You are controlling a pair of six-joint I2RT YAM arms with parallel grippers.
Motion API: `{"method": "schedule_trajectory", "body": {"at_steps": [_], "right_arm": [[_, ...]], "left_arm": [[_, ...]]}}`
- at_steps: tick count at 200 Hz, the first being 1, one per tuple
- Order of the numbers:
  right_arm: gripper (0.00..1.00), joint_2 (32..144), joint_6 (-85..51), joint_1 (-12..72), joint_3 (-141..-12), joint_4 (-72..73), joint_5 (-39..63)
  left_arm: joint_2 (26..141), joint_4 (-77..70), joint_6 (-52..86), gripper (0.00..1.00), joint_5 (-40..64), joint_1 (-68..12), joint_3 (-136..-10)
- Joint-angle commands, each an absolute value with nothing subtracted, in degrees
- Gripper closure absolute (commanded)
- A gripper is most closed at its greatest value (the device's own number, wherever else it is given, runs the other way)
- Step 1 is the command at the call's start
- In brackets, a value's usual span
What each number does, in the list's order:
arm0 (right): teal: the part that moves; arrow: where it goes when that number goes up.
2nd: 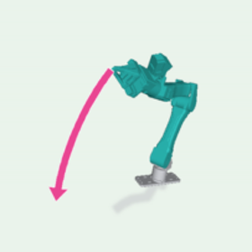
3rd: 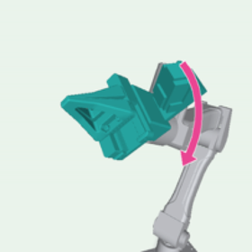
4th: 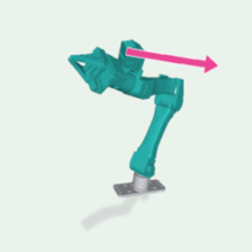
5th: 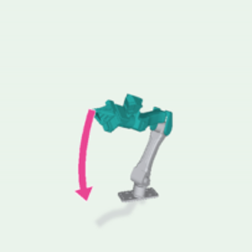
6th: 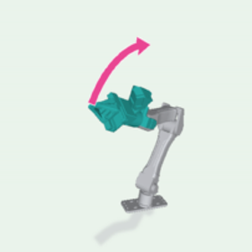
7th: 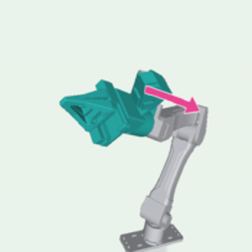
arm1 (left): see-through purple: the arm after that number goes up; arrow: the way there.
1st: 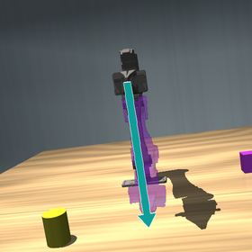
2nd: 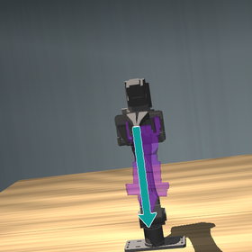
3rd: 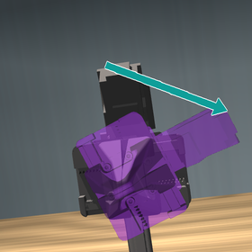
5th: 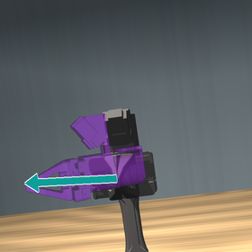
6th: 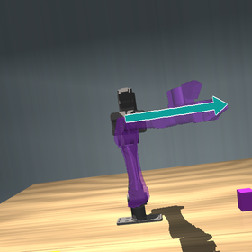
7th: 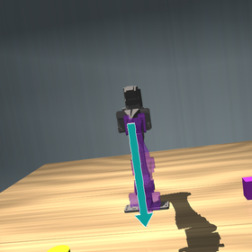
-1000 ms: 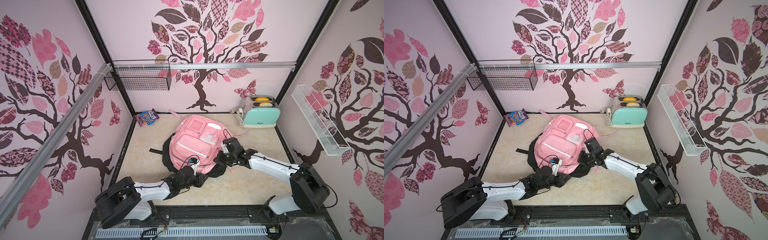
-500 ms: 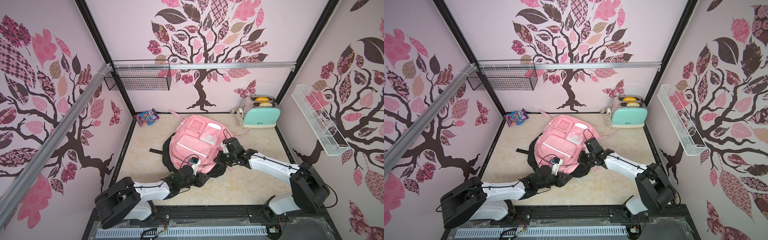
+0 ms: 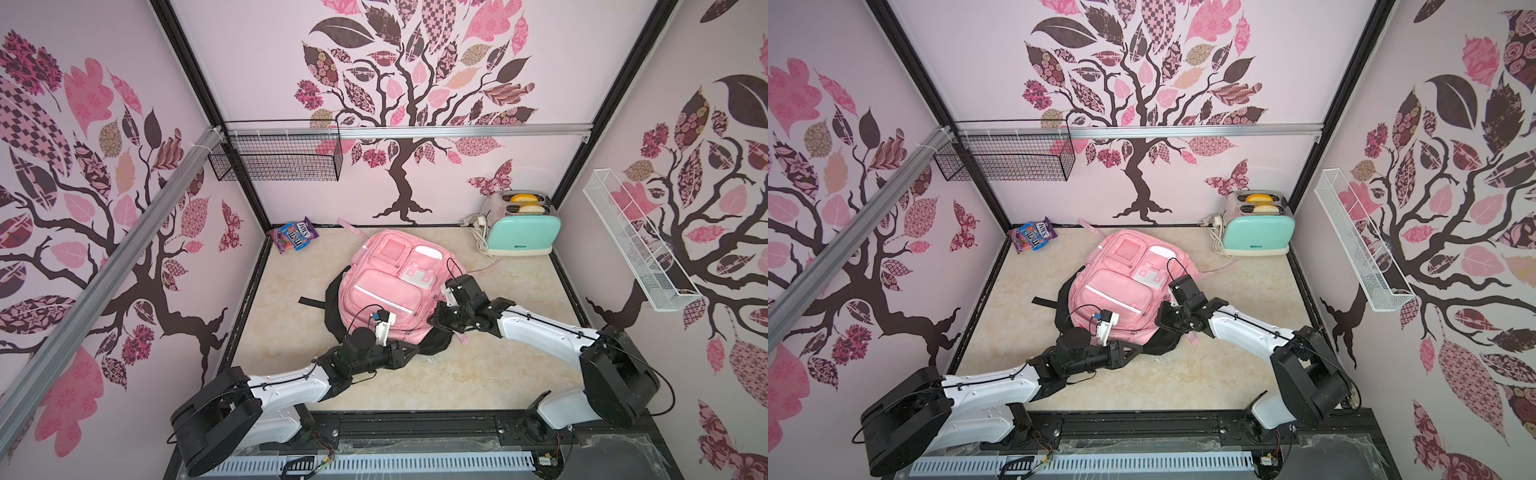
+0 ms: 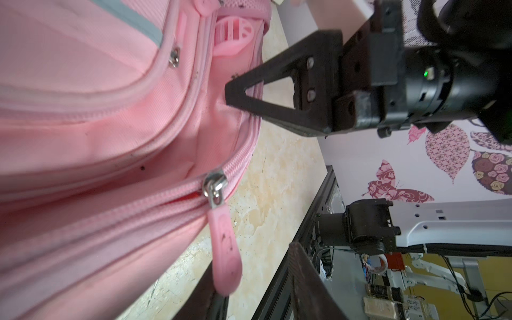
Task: Zip up the backpack
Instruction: Zip the zipper on the backpack.
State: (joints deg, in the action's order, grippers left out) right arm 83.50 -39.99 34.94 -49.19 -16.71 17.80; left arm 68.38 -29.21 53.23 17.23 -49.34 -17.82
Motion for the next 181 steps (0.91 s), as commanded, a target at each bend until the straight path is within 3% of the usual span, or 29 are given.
{"method": "schedule_trajectory", "body": {"at_steps": [1, 50, 129, 150, 171, 181], "right_arm": [[1.00, 82.80, -38.94, 34.53, -51.17, -15.38, 16.73], [1.00, 82.46, -38.92, 34.51, -51.42, -15.65, 16.48], [1.00, 82.53, -38.72, 34.54, -50.72, -15.18, 16.70], [1.00, 82.50, -38.66, 34.50, -50.11, -14.81, 16.79], [1.00, 82.43, -38.67, 34.47, -49.30, -14.55, 16.70], [1.00, 82.41, -38.58, 34.53, -48.81, -14.45, 16.61]], "left_arm": [[66.90, -27.73, 54.01, 0.62, 19.26, -46.82, -17.22], [66.26, -25.54, 54.03, 0.62, 20.65, -44.74, -17.45], [69.35, -29.48, 55.05, 0.76, 21.53, -44.45, -18.70], [71.35, -30.53, 55.12, 0.83, 21.62, -44.06, -19.53], [73.97, -30.85, 55.26, 1.00, 22.22, -43.78, -20.61], [75.06, -30.67, 55.50, 1.00, 22.15, -43.79, -20.98]]}}
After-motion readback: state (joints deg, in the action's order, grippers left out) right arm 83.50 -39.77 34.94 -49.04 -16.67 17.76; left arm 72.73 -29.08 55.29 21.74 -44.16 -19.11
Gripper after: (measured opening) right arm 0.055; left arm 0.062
